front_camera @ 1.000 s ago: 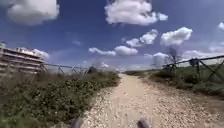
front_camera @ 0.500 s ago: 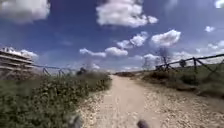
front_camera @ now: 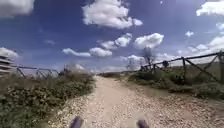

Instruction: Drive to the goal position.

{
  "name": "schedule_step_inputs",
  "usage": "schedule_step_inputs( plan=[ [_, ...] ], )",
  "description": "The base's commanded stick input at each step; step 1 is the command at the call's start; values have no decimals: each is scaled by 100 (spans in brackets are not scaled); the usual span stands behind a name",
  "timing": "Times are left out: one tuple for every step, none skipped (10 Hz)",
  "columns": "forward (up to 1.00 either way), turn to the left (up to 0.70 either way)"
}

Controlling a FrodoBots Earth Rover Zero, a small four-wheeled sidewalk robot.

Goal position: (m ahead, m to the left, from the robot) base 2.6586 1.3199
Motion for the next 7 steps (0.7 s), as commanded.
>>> schedule_step_inputs(
  plan=[
    [100, -10],
    [100, 0],
    [100, 0],
    [100, 0],
    [100, 0],
    [100, 0],
    [100, 10]
  ],
)
